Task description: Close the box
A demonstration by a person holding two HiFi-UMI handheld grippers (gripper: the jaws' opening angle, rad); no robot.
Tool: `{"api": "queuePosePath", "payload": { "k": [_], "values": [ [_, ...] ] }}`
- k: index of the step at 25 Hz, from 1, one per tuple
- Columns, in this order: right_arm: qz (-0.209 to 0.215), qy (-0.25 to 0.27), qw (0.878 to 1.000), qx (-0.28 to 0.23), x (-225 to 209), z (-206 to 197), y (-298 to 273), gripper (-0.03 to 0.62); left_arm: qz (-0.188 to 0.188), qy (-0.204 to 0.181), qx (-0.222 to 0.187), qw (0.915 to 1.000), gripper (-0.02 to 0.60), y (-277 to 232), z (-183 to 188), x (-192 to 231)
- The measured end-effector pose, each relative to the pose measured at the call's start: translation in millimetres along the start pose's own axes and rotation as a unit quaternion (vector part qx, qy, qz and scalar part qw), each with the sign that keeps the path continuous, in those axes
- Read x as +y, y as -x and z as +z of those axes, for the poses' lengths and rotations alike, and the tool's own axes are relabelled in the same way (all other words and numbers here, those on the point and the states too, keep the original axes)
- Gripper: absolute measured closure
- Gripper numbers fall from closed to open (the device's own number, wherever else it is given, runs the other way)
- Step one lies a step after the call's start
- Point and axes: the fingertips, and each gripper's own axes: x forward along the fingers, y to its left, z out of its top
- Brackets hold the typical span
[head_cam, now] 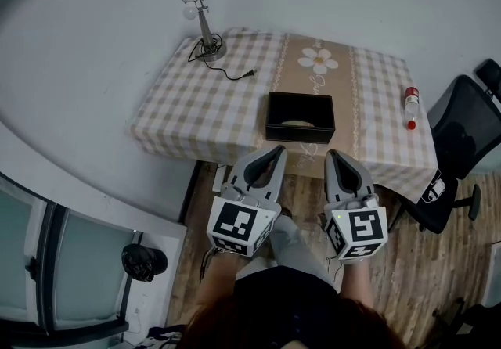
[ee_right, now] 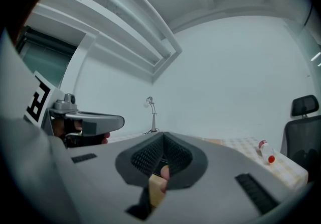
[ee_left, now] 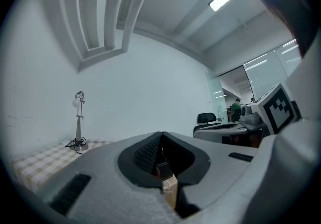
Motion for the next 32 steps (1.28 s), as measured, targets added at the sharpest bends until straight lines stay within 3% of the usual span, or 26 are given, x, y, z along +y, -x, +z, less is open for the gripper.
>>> {"api": "queuePosePath", "payload": {
  "k": [32],
  "values": [
    [0.014, 0.002, 1.0, 0.015, -54.0, -5.7, -113.7, 0.577, 0.004, -0.005, 0.011, 0.9999, 0.555, -104.3, -8.7, 74.7]
  ]
}}
